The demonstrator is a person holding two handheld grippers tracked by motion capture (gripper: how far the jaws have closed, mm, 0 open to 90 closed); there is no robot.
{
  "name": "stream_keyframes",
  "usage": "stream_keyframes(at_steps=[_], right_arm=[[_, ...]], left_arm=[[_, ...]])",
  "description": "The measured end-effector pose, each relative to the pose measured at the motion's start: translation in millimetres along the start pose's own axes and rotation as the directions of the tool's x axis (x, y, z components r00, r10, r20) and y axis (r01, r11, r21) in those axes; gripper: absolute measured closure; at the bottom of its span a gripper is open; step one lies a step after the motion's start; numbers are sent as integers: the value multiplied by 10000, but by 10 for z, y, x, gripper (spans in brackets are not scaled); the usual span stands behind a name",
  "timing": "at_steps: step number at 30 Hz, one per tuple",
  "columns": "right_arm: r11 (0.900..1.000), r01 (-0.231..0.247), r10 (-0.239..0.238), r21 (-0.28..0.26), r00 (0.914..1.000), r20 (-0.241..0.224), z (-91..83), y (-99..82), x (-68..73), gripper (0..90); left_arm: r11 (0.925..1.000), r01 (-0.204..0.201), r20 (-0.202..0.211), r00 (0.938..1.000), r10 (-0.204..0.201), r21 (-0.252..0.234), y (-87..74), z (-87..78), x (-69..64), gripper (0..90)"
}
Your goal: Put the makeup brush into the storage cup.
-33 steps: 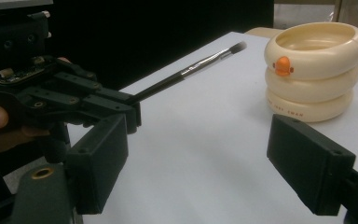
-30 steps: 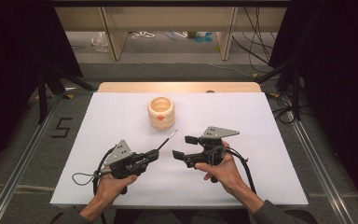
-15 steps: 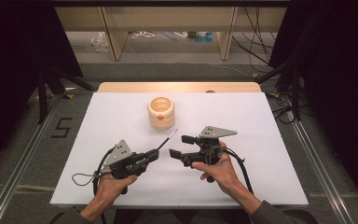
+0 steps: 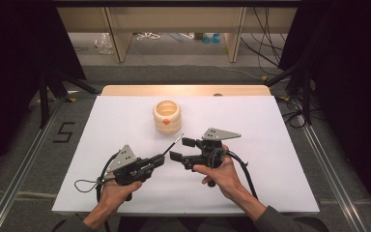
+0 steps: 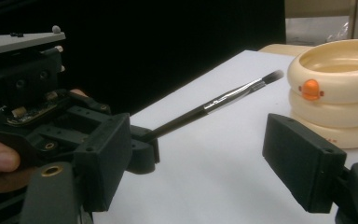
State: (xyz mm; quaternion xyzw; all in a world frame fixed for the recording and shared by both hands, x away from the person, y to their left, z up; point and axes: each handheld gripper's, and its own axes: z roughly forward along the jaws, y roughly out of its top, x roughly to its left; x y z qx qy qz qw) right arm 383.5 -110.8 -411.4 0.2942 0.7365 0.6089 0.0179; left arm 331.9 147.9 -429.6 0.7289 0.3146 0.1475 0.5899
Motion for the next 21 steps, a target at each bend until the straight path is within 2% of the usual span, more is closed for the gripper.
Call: stream_keyframes(at_steps=[2, 4, 6, 7, 21], right_arm=[[9999, -113, 113, -68, 9999, -76, 24, -3, -6, 252], [9993, -356, 355, -93, 9993, -153, 42, -4, -11, 256], [9982, -584, 579, -158, 9979, -284, 67, -5, -18, 266], [9982, -584, 579, -158, 9979, -284, 67, -5, -18, 266], [9917, -1196, 1162, -470, 9908, -689, 162, 7, -2, 321]], left_arm=[[10000, 91, -24, 10000, -91, -6, -2, 0, -7, 841], [10000, -50, -21, 10000, 49, -63, 3, -4, -2, 841], [9997, 126, 13, 9999, -126, -230, 0, 3, -13, 842], [9999, -48, -2, 10000, 48, -163, 7, -4, -10, 842], [9992, -117, -26, 9999, 116, -386, 28, -15, -34, 842]])
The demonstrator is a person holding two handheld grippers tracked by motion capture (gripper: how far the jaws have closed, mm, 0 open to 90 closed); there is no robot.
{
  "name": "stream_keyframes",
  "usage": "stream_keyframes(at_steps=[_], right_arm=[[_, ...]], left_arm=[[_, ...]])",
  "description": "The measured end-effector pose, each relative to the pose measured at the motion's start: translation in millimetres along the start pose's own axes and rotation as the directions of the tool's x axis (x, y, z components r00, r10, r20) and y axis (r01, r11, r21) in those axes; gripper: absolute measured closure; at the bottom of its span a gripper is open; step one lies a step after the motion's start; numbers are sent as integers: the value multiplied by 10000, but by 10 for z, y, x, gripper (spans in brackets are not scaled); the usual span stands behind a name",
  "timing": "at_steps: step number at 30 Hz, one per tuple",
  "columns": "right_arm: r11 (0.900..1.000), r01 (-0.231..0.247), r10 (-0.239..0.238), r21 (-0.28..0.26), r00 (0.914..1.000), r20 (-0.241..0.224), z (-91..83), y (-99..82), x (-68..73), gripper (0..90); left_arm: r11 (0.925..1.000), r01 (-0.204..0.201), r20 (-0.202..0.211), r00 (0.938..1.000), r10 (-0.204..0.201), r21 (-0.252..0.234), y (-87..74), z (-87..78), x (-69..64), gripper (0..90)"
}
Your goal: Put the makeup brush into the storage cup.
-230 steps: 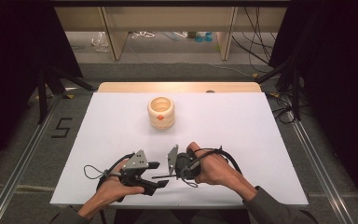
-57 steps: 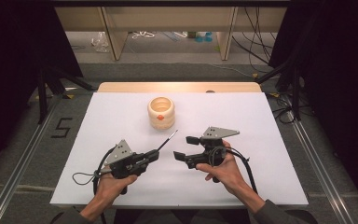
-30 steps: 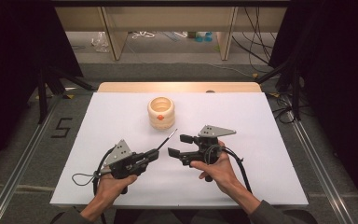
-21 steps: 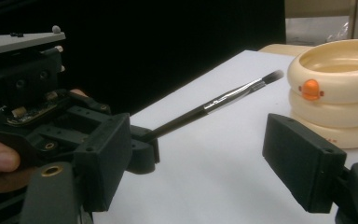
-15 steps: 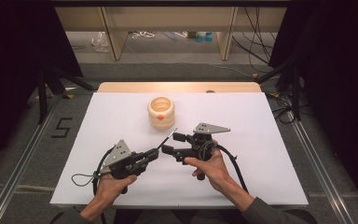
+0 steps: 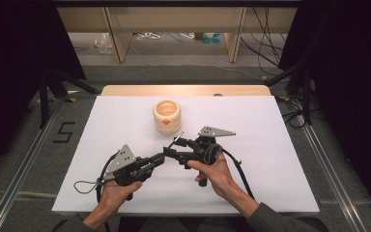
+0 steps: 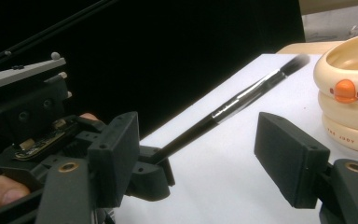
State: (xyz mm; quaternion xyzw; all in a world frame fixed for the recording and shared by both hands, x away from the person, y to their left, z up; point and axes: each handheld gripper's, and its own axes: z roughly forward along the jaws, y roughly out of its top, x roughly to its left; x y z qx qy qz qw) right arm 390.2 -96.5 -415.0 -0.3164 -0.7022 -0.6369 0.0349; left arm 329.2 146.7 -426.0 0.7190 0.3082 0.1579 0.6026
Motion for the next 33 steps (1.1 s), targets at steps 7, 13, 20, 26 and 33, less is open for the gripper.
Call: stream_keyframes(at_steps=[7, 13, 20, 26, 33], right_arm=[[9999, -137, 137, -34, 9998, -138, 16, -2, 0, 368], [9991, -73, 64, -417, 9997, -224, 14, 14, -28, 428], [9987, -353, 342, -375, 9989, -311, 5, 19, -27, 485], [9978, -501, 483, -437, 9980, -399, 0, 24, -30, 525], [9971, -550, 522, -535, 9973, -512, -15, 35, -43, 555]], left_arm=[[9999, 40, -1, 10000, -40, -97, 9, -5, -13, 842], [9999, -24, 5, 10000, 24, -130, 12, -8, -14, 842], [9998, -77, 30, 10000, 78, -195, 17, -13, -15, 842], [9997, 66, -28, 10000, -67, -250, 18, -16, -26, 842], [9997, -21, 32, 10000, 22, -261, 21, -16, -23, 841]])
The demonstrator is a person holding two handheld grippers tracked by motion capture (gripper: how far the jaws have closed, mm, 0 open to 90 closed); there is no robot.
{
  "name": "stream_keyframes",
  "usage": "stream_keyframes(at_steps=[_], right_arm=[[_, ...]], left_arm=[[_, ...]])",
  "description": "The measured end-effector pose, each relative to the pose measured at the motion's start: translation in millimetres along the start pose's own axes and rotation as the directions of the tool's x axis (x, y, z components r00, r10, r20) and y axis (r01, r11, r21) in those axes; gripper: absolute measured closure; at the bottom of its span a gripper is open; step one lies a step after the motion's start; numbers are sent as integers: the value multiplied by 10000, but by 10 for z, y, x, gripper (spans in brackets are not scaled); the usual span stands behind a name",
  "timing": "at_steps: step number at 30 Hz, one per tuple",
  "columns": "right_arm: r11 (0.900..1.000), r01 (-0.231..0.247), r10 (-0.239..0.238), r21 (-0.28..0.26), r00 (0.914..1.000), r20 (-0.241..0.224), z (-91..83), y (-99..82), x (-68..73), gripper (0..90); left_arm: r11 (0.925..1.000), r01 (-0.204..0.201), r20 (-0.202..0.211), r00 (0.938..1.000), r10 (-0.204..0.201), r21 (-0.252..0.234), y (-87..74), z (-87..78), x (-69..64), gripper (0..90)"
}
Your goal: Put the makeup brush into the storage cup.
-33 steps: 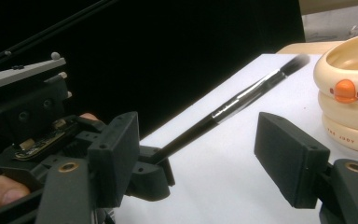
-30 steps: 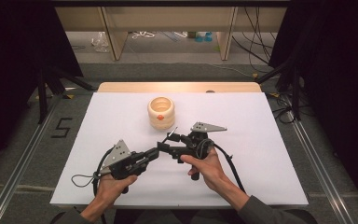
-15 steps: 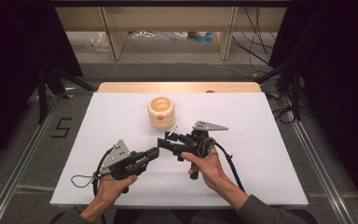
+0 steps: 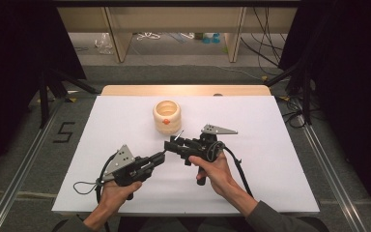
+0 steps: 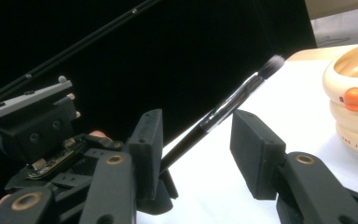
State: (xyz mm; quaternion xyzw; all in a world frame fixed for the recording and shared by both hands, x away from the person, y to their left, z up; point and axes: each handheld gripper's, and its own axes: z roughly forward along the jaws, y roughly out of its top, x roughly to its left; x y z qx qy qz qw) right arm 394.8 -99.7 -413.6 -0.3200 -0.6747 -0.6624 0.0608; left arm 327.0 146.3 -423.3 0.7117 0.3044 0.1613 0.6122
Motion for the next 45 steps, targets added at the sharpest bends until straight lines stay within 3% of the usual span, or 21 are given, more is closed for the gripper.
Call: stream_keyframes(at_steps=[1, 3, 5, 8, 18, 26, 31, 34, 36, 39, 42, 43, 44, 45], right_arm=[[10000, -56, 56, -11, 10000, -12, -2, 2, 0, 557], [9999, -141, 141, -27, 9999, -95, -3, 5, -6, 573], [9999, -166, 166, -18, 9998, -110, -3, 4, -6, 580], [9997, -241, 240, -36, 9996, -171, -1, 2, -4, 595], [9980, -631, 631, -2, 9975, -316, -6, 6, 8, 666], [9981, -596, 587, -152, 9969, -518, -9, 11, -1, 750], [9965, -836, 826, -99, 9935, -789, -16, 20, 7, 798], [9960, -880, 861, -129, 9905, -1071, -20, 26, 23, 838], [9958, -899, 868, -180, 9878, -1294, -18, 26, 26, 856], [9972, -733, 708, -140, 9882, -1356, -20, 36, 42, 857], [9979, -645, 639, 2, 9889, -1340, -39, 56, 53, 858], [9997, -222, 228, 60, 9918, -1259, -47, 79, 81, 858], [9997, -222, 228, 60, 9918, -1259, -47, 79, 81, 858], [9998, 57, -36, 178, 9930, -1183, -47, 96, 109, 858]], left_arm=[[9999, 119, -42, 9999, -119, -18, -3, 1, -7, 842], [10000, -53, 2, 10000, 53, -12, 2, -2, -1, 842], [9999, 104, -49, 9999, -104, -51, -1, -1, -9, 842], [10000, -67, -1, 10000, 67, -54, 4, -4, 0, 841], [10000, -51, -24, 10000, 51, -44, 3, -5, 3, 842], [10000, -43, 0, 10000, 43, -41, 0, -7, 10, 841], [9999, -140, 109, 9998, 140, 30, -7, 5, 21, 833], [9999, 83, -5, 10000, -83, 104, -16, 7, 16, 814], [9999, -107, 81, 9999, 106, 124, -15, 9, 27, 804], [9999, -58, 168, 9998, 56, 140, -18, 14, 31, 769], [9998, -81, 149, 9999, 78, 200, -23, 15, 43, 671], [9997, -144, 191, 9997, 141, 188, -22, 14, 45, 633], [9997, -181, 196, 9997, 177, 189, -20, 15, 41, 633], [9998, -73, 157, 9999, 70, 189, -22, 18, 27, 553]])
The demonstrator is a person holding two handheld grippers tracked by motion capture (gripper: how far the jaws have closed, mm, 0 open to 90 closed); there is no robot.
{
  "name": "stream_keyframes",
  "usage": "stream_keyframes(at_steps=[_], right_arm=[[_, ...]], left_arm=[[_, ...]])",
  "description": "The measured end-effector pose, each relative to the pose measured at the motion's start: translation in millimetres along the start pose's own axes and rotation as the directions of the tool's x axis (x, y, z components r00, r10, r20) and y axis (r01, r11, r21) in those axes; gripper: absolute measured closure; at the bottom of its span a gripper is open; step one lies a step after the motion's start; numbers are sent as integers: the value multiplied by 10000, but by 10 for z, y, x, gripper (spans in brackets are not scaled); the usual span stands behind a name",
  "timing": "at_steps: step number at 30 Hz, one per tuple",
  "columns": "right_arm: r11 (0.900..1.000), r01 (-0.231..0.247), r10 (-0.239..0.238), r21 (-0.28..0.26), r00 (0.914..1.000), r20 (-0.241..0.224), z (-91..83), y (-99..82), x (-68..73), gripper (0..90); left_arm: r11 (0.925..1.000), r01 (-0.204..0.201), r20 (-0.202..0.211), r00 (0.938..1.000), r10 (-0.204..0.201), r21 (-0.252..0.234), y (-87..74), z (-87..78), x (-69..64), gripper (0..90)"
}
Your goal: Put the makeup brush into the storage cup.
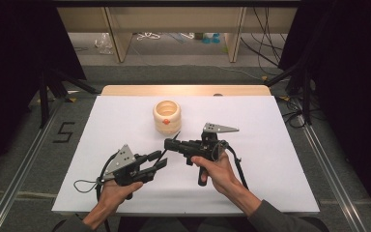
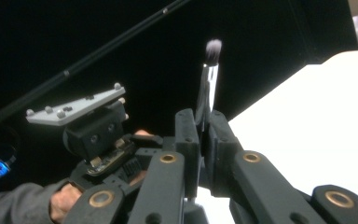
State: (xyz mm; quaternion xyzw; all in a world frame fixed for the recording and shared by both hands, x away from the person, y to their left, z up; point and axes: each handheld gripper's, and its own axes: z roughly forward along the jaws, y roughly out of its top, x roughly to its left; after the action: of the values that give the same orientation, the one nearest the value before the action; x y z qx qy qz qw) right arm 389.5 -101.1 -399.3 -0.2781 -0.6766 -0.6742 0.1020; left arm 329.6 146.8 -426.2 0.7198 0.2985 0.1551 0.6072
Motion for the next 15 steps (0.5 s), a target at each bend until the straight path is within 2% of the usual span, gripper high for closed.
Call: stream_keyframes(at_steps=[1, 2, 4, 5, 8, 10, 11, 15], right_arm=[[9998, 174, -174, 49, 9998, 40, 0, 10, 9, 857], [9998, 174, -174, 49, 9998, 40, 0, 10, 9, 857], [9991, 390, -391, 140, 9992, 60, -3, 25, 27, 858], [9984, 523, -527, 223, 9985, 147, -7, 31, 33, 858], [9951, 911, -923, 389, 9953, 307, -19, 50, 34, 857], [9918, 1156, -1186, 554, 9914, 545, -44, 73, 29, 858], [9918, 1156, -1186, 554, 9914, 545, -44, 73, 29, 858], [9886, 1336, -1387, 695, 9875, 754, -73, 93, 14, 858]], left_arm=[[9999, -95, -14, 10000, 95, 78, 2, 1, -2, 502], [9997, -177, -64, 9998, 178, 153, 2, 6, -4, 502], [9996, -38, -280, 9996, 46, 291, -7, 16, -13, 426], [9994, -139, -255, 9996, 147, 315, -7, 16, 0, 403], [9988, 151, -370, 9992, -134, 456, -20, 31, -1, 360], [9979, 120, -369, 9993, -96, 642, -27, 38, 6, 333], [9977, 40, -388, 9992, -14, 681, -30, 40, 10, 333], [9967, 251, -473, 9987, -215, 775, -33, 41, 10, 286]])
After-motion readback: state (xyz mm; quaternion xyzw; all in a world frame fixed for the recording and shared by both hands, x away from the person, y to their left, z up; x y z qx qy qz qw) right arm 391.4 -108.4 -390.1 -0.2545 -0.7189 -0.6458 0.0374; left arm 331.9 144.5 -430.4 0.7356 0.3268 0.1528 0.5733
